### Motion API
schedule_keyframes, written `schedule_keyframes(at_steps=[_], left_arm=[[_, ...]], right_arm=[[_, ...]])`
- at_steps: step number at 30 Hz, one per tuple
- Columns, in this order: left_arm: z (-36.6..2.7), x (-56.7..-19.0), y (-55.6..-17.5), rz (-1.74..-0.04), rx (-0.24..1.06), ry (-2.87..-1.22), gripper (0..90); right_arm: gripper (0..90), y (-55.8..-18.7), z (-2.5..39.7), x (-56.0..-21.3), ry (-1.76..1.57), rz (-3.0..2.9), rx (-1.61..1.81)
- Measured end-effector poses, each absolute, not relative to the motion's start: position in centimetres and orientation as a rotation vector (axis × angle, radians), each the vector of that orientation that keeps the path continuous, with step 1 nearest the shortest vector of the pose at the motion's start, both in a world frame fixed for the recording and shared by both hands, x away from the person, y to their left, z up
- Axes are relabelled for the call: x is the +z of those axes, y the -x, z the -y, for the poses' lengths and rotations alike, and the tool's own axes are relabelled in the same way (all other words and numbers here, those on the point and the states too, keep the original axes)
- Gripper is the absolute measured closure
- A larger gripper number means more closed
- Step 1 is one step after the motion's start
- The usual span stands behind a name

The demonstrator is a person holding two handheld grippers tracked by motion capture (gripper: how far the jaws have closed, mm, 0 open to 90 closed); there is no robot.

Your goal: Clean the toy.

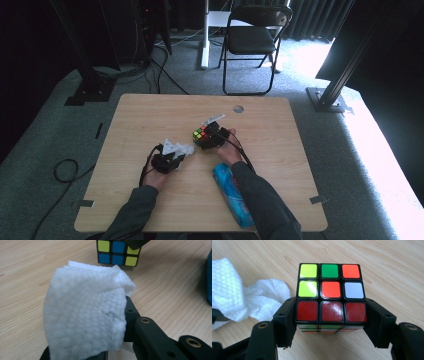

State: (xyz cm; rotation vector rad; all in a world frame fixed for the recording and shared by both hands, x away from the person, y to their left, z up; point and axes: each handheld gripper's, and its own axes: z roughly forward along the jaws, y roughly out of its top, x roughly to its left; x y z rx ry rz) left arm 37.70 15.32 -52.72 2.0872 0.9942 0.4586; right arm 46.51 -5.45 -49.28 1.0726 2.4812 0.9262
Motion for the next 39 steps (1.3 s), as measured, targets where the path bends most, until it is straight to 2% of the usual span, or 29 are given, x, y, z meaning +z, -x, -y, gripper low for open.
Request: schedule_keyframes(at_steps=[16,18,27,39], left_arm=[[-15.5,-52.6,-37.7,-1.004,0.462,-2.079,85.3],[-15.5,-52.6,-37.7,-1.002,0.464,-2.078,85.0],[-15.6,-52.5,-37.8,-1.005,0.469,-2.069,84.6],[-15.6,-52.5,-37.8,-1.005,0.469,-2.067,84.4]], right_arm=[[33.3,-46.9,5.0,-50.1,-1.063,-2.564,0.866],[30.5,-46.8,5.0,-50.0,-1.065,-2.592,0.882],[30.1,-46.7,6.0,-48.5,-1.108,-2.562,0.988],[48.7,-47.7,8.1,-47.7,-1.201,-2.484,1.081]])
